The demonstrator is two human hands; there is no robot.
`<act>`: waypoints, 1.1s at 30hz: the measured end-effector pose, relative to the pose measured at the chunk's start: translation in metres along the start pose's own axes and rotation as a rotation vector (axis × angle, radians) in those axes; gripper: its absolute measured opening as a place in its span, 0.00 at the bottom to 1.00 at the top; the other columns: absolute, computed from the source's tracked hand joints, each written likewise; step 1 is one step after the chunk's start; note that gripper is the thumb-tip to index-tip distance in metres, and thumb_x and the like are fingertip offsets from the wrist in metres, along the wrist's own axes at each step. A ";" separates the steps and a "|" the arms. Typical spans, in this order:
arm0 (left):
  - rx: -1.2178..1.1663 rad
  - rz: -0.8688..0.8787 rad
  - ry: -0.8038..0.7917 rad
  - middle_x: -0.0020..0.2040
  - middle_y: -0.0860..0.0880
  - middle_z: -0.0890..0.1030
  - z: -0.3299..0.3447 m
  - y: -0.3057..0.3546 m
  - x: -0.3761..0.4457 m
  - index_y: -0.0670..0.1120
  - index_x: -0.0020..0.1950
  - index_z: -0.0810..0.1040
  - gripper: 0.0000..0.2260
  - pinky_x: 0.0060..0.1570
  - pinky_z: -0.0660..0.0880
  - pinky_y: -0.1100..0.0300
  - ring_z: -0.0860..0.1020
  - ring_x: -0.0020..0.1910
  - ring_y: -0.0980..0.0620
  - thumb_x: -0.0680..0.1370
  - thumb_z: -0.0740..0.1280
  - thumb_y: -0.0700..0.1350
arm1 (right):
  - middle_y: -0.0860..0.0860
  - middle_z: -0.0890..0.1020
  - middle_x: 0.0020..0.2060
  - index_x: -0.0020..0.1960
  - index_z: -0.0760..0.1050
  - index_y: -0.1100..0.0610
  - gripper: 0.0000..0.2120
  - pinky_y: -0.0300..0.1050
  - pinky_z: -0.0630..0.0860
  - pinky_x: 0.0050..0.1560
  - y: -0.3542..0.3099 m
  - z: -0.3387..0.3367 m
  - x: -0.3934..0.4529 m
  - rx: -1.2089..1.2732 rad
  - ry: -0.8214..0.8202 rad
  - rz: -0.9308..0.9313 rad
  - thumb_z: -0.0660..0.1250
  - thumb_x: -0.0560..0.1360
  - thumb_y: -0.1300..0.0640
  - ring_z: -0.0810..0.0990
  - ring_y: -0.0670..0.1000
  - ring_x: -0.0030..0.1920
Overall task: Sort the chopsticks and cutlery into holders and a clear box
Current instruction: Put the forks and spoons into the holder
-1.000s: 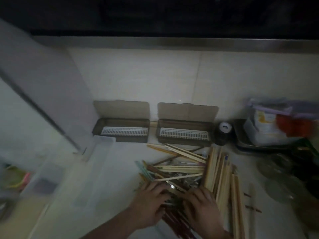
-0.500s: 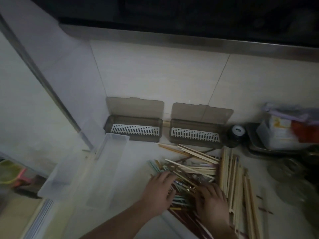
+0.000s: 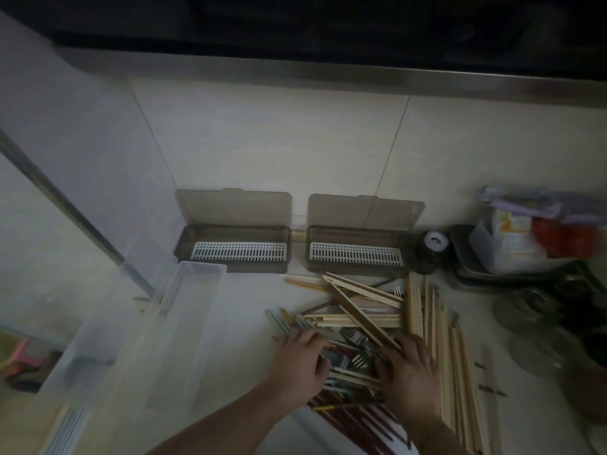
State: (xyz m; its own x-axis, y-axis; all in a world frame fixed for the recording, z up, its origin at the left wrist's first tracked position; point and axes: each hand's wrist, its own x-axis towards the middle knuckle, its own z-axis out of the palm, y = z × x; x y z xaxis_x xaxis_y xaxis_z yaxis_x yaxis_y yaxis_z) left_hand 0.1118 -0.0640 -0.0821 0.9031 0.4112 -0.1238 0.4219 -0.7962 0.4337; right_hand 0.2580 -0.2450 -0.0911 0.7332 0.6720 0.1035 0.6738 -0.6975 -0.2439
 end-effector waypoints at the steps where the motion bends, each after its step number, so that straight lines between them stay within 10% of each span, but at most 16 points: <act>1: 0.006 -0.043 -0.024 0.67 0.55 0.71 -0.001 0.003 0.001 0.54 0.67 0.74 0.18 0.68 0.64 0.52 0.66 0.67 0.50 0.80 0.57 0.56 | 0.48 0.77 0.58 0.48 0.81 0.44 0.10 0.59 0.75 0.54 -0.001 -0.001 -0.001 0.006 0.020 -0.039 0.67 0.68 0.48 0.72 0.60 0.63; 16: -0.340 -0.406 0.087 0.46 0.52 0.83 -0.027 0.014 0.028 0.51 0.43 0.80 0.07 0.47 0.74 0.61 0.79 0.47 0.51 0.78 0.64 0.42 | 0.46 0.80 0.56 0.52 0.80 0.45 0.19 0.54 0.70 0.59 0.016 0.017 -0.007 0.164 0.096 -0.371 0.54 0.77 0.37 0.74 0.57 0.60; 26: -0.682 -0.439 0.588 0.31 0.55 0.81 -0.090 -0.031 0.017 0.46 0.35 0.78 0.15 0.37 0.73 0.69 0.79 0.33 0.63 0.72 0.67 0.27 | 0.47 0.82 0.54 0.53 0.81 0.50 0.24 0.47 0.65 0.66 -0.008 -0.007 0.006 0.216 0.165 -0.349 0.54 0.77 0.36 0.76 0.56 0.58; 33: -0.807 -0.317 0.617 0.35 0.50 0.84 -0.091 -0.019 0.006 0.49 0.38 0.81 0.03 0.41 0.81 0.54 0.83 0.36 0.49 0.71 0.72 0.47 | 0.45 0.82 0.51 0.58 0.75 0.45 0.14 0.51 0.70 0.58 -0.088 -0.027 0.055 0.169 0.112 -0.410 0.57 0.75 0.47 0.81 0.51 0.52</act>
State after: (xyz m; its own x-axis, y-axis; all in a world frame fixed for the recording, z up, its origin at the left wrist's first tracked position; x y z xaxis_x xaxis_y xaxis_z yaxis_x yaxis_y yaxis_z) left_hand 0.1017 -0.0064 -0.0099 0.4692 0.8821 0.0408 0.2483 -0.1761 0.9525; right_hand 0.2419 -0.1537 -0.0377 0.4208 0.8468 0.3254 0.8929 -0.3231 -0.3136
